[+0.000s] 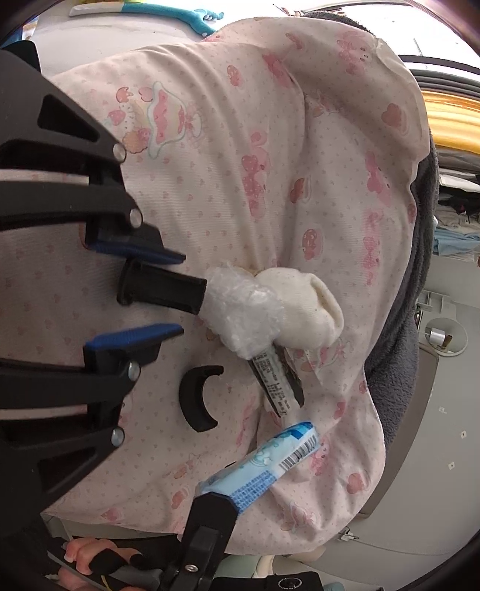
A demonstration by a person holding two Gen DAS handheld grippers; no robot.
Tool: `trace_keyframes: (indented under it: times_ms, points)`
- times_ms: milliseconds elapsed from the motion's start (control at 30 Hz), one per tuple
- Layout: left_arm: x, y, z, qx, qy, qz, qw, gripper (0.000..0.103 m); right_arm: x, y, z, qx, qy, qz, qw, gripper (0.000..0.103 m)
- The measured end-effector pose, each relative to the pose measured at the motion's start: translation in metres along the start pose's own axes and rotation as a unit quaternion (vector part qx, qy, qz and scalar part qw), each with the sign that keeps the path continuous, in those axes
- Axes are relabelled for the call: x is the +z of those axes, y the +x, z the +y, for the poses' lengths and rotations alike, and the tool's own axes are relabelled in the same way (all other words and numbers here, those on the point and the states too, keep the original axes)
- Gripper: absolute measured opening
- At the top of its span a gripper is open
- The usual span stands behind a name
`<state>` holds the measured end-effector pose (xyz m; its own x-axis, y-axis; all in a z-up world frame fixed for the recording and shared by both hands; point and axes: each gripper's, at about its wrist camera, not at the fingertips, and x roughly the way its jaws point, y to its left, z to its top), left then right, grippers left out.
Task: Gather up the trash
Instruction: 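Grasp the blue wipe pack with the right tool while the left tool grasps the black plastic piece, then carry the black piece to the teal bin and open the left tool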
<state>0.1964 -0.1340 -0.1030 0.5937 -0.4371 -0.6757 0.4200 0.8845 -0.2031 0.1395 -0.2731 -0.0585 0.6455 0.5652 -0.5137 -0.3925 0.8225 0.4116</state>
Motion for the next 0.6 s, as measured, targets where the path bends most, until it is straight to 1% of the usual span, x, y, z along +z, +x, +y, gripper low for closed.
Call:
trace_keyframes:
  times_ms: [33,133,267,600]
  points:
    - [0.000,0.001,0.001,-0.001,-0.002,0.004,1.0000,0.023,0.001,0.000,0.001,0.000,0.000,0.000,1.000,0.060]
    - [0.001,0.001,0.001,-0.001,-0.001,0.010,1.0000,0.023,0.003,0.001,0.004,0.001,-0.001,-0.002,1.000,0.060]
    - [0.000,-0.004,0.003,0.003,-0.003,0.007,1.0000,0.023,0.007,0.003,0.013,0.005,-0.006,-0.005,1.000,0.060]
    - [-0.004,-0.037,0.027,0.010,-0.026,-0.004,0.9996,0.023,0.020,0.015,0.050,0.018,-0.021,-0.014,1.000,0.060]
